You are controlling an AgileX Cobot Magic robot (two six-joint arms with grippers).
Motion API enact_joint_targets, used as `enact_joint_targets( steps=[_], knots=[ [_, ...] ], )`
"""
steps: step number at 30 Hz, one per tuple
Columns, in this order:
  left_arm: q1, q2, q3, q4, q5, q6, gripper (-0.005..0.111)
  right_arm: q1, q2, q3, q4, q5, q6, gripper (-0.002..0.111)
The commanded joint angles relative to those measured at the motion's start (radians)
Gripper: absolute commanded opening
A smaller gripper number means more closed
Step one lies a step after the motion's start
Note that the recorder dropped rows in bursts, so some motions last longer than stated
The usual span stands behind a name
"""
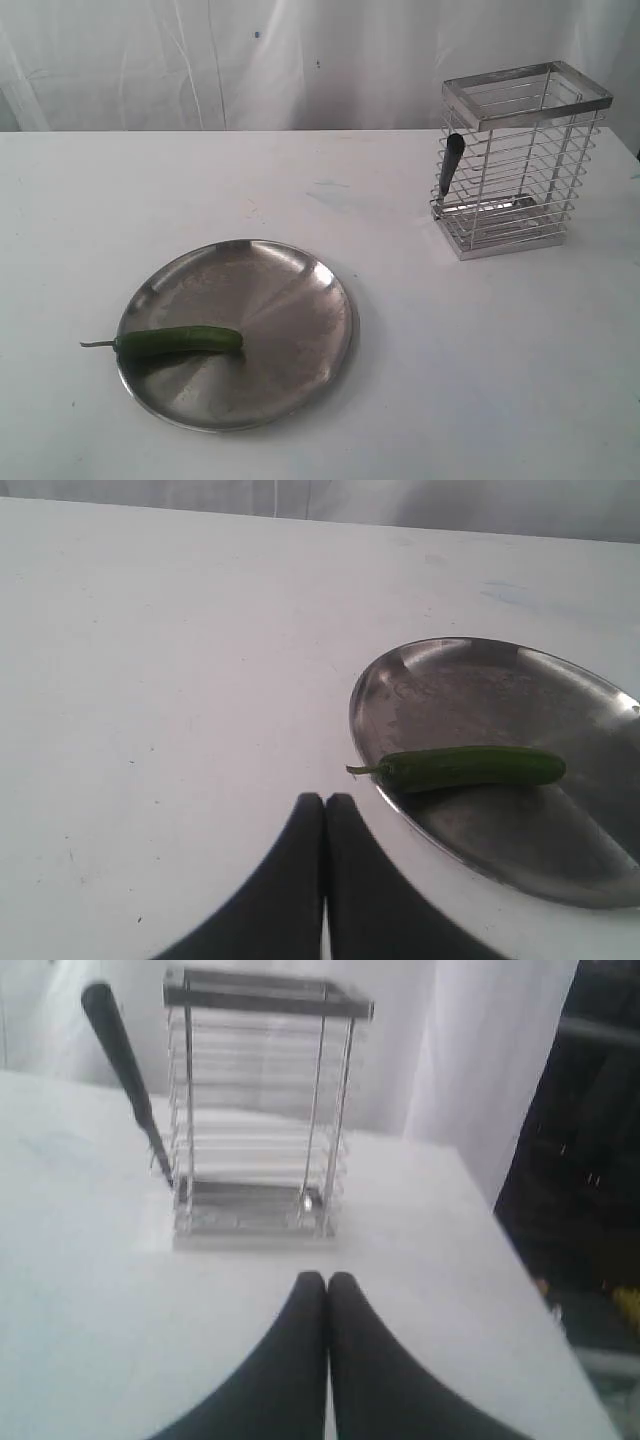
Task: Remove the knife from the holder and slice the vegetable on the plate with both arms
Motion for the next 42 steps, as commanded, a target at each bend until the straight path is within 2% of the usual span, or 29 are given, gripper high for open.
enact_joint_targets(
  steps=[1, 6, 9, 10, 11, 12, 14, 15, 16, 17, 19, 20, 22, 23, 25, 28, 30, 33, 38, 42],
  knots=[
    [-0.003, -0.004, 0.005, -0.005, 0.000, -0.008, 0.000, -0.006, 0.001, -0.004, 0.044, -0.230, 0.051, 0.000],
    [-0.003, -0.004, 0.005, -0.005, 0.000, -0.008, 0.000, -0.006, 0.001, -0.004, 0.191, -0.450, 0.395, 0.000],
    [-0.003, -0.004, 0.005, -0.005, 0.000, -0.008, 0.000, -0.006, 0.001, -0.004, 0.208, -0.529, 0.702, 0.000],
    [-0.003, -0.004, 0.005, -0.005, 0.000, -0.008, 0.000, -0.006, 0.001, -0.004, 0.235, -0.648, 0.891, 0.000],
    [-0.003, -0.004, 0.005, -0.005, 0.000, -0.008, 0.000, -0.006, 0.003, -0.004, 0.254, -0.760, 0.985, 0.000],
    [-0.003, -0.004, 0.005, -0.005, 0.000, -0.008, 0.000, -0.006, 0.011, -0.009, 0.307, -1.030, 1.135, 0.000],
    [-0.003, -0.004, 0.005, -0.005, 0.000, -0.008, 0.000, -0.006, 0.047, -0.136, 0.378, -1.285, 1.220, 0.000],
    [-0.003, -0.004, 0.005, -0.005, 0.000, -0.008, 0.000, -0.006, 0.062, -0.206, 0.380, -1.301, 1.223, 0.000],
    [-0.003, -0.004, 0.005, -0.005, 0.000, -0.008, 0.000, -0.006, 0.096, -0.358, 0.324, -1.252, 1.164, 0.000],
    [-0.003, -0.004, 0.005, -0.005, 0.000, -0.008, 0.000, -0.006, 0.119, -0.432, 0.260, -1.183, 1.074, 0.000],
    [-0.003, -0.004, 0.005, -0.005, 0.000, -0.008, 0.000, -0.006, 0.224, -0.628, -0.020, -0.729, 0.429, 0.000],
    [-0.003, -0.004, 0.005, -0.005, 0.000, -0.008, 0.000, -0.006, 0.285, -0.676, -0.091, -0.485, 0.259, 0.000],
    [-0.003, -0.004, 0.005, -0.005, 0.000, -0.008, 0.000, -0.006, 0.441, -0.702, -0.086, -0.192, 0.110, 0.000],
    [-0.003, -0.004, 0.005, -0.005, 0.000, -0.008, 0.000, -0.006, 0.523, -0.691, -0.086, -0.091, 0.076, 0.000],
    [-0.003, -0.004, 0.005, -0.005, 0.000, -0.008, 0.000, -0.006, 0.694, -0.661, -0.086, -0.006, 0.074, 0.000],
    [-0.003, -0.004, 0.005, -0.005, 0.000, -0.008, 0.000, -0.006, 0.910, -0.652, -0.062, 0.099, 0.255, 0.000],
    [-0.003, -0.004, 0.005, -0.005, 0.000, -0.008, 0.000, -0.006, 1.000, -0.652, -0.044, 0.159, 0.289, 0.000],
    [-0.003, -0.004, 0.005, -0.005, 0.000, -0.008, 0.000, -0.005, 1.096, -0.660, -0.033, 0.271, 0.275, 0.000],
    [-0.003, -0.004, 0.005, -0.005, 0.000, -0.008, 0.000, 0.025, 1.203, -0.742, -0.003, 0.572, 0.172, 0.000],
    [-0.003, -0.004, 0.005, -0.005, 0.000, -0.008, 0.000, 0.074, 1.239, -0.794, 0.066, 0.652, 0.116, 0.000]
  ],
)
